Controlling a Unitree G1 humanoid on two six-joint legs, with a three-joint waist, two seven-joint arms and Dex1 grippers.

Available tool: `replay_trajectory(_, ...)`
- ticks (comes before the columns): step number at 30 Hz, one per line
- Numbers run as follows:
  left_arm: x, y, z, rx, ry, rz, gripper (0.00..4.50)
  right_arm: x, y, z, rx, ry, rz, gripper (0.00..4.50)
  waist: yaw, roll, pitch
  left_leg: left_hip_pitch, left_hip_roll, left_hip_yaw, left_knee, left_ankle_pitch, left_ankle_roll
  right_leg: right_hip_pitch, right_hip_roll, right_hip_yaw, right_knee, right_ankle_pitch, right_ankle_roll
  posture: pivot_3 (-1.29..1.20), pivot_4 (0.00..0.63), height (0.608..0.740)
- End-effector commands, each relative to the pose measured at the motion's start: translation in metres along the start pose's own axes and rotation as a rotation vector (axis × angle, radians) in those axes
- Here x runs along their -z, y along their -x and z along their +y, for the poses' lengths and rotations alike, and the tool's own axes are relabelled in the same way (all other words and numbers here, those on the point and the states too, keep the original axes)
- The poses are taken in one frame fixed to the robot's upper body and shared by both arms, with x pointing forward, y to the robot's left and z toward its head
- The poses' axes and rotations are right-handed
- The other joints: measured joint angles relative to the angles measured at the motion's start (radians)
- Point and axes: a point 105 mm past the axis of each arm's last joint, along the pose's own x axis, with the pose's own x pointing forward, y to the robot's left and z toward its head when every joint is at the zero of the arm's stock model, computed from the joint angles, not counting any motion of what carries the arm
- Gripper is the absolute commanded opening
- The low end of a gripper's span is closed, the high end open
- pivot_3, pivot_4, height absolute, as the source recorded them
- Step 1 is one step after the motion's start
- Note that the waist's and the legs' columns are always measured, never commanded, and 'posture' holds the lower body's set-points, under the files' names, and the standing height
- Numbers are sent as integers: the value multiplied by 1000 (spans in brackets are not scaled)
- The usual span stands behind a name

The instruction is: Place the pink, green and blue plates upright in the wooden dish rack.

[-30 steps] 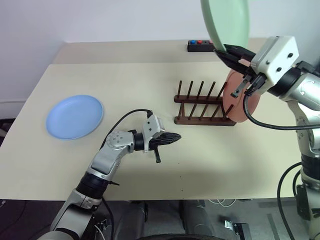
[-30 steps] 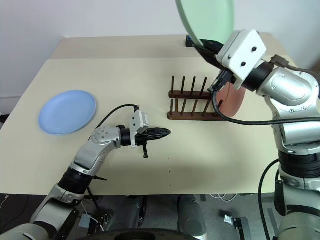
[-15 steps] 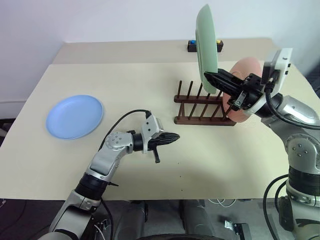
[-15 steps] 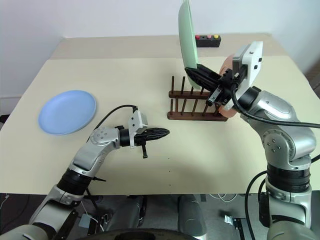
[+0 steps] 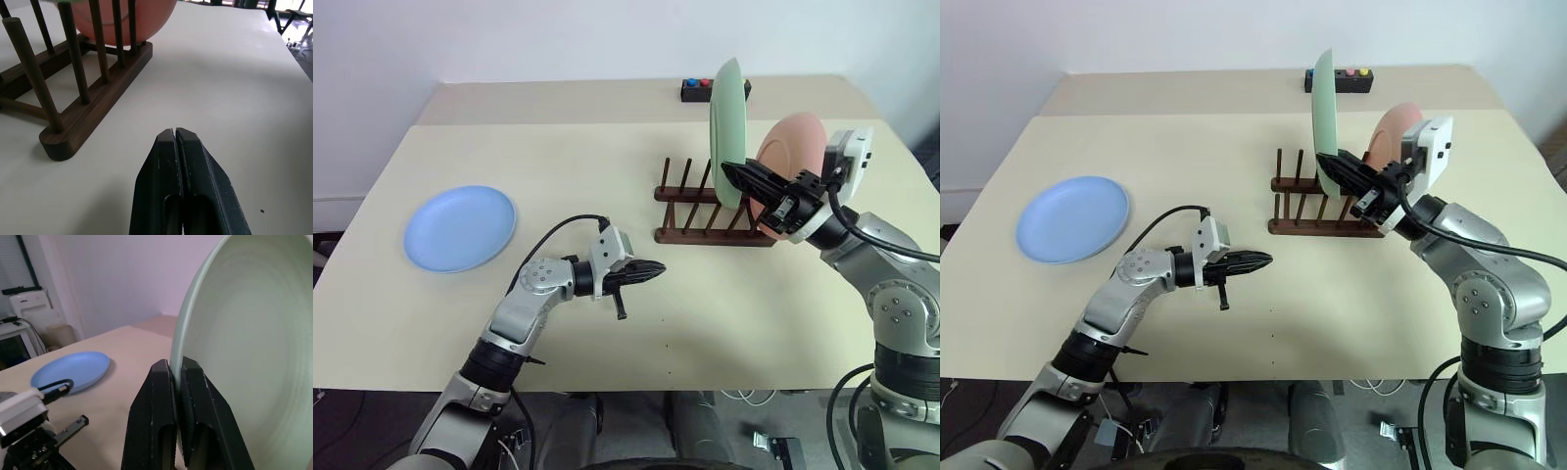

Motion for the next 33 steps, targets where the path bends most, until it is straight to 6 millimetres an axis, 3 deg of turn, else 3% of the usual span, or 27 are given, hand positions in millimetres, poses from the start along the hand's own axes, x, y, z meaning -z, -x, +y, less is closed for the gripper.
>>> replay_trajectory(1,-14,0,3,-4,-43,-37,0,-10,2,0,3,21,-47,38,0,0,0,0,0,0,0,0,0,0,0,0,0,0,0,0,150,740)
replay_trajectory(15,-14,1,4,-10,-49,-36,0,-4,3,-4,6,-48,-51,38,0,0,0,0,0,0,0,0,0,0,0,0,0,0,0,0,150,740)
replay_trajectory(18,-14,1,5,-10,-51,-35,0,-4,3,-4,5,-52,-51,964,0,0,0,0,0,0,0,0,0,0,0,0,0,0,0,0,150,740)
replay_trajectory(25,-14,1,4,-10,-52,-34,0,-3,4,-6,19,-27,-39,4460,0,0,0,0,0,0,0,0,0,0,0,0,0,0,0,0,150,740)
replay_trajectory(33,-14,1,4,-7,-52,-36,0,-4,9,-11,50,7,-30,4491,0,0,0,0,0,0,0,0,0,0,0,0,0,0,0,0,150,740)
